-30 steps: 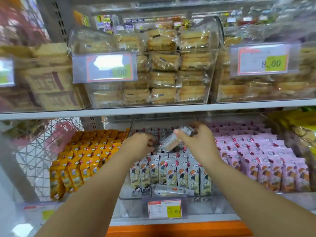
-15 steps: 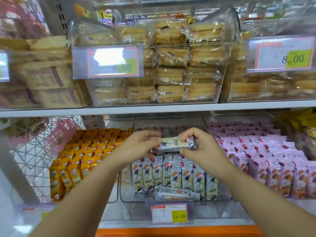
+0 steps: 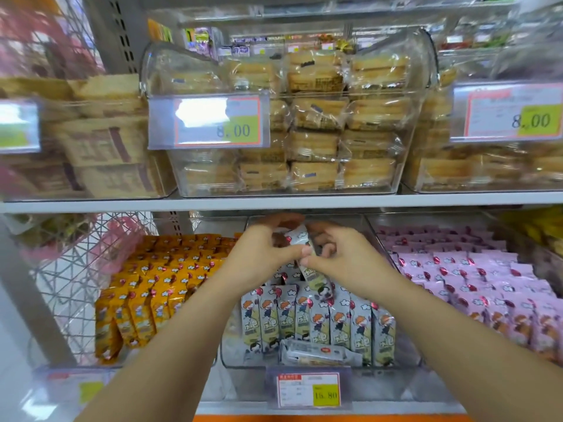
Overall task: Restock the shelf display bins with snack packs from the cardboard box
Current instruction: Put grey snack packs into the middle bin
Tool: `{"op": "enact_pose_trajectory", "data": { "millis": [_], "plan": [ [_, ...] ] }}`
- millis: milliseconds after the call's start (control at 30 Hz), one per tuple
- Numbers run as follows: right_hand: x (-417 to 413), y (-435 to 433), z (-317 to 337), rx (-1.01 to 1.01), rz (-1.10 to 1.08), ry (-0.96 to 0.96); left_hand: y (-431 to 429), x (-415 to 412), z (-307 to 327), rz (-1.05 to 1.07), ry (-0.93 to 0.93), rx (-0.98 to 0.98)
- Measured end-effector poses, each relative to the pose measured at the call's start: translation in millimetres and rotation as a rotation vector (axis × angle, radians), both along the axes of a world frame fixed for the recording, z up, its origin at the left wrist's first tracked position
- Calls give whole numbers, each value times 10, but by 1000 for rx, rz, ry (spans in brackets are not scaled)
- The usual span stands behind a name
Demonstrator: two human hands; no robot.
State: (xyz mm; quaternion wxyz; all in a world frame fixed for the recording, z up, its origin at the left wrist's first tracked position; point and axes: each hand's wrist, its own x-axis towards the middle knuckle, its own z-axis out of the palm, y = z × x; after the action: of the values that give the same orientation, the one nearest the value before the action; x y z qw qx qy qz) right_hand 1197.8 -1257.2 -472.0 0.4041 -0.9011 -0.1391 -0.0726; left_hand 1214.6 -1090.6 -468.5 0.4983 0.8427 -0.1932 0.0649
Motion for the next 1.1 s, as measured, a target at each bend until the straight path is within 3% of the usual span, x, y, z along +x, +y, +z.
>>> {"op": "enact_pose_trajectory", "data": {
  "millis": [100, 267, 333, 500, 600, 833, 1100],
  "plan": [
    [45, -76, 18, -21, -65, -79, 50, 30, -5, 77, -35, 31],
    [96, -129, -74, 86, -152, -124, 43, 198, -182, 135, -110, 740],
    [143, -110, -154, 107, -165, -130, -5, 240, -234, 157, -146, 884],
    [254, -101, -288, 210, -182, -7, -51, 334, -347, 181, -67, 930],
    [290, -134, -285, 165, -182, 36, -37, 340, -375, 198, -112, 997],
    [310, -69, -88, -274, 4, 3, -39, 300, -388, 232, -208, 1112],
    [368, 101, -350, -579, 98, 65, -14, 244, -367, 227, -267, 1104]
  ]
}}
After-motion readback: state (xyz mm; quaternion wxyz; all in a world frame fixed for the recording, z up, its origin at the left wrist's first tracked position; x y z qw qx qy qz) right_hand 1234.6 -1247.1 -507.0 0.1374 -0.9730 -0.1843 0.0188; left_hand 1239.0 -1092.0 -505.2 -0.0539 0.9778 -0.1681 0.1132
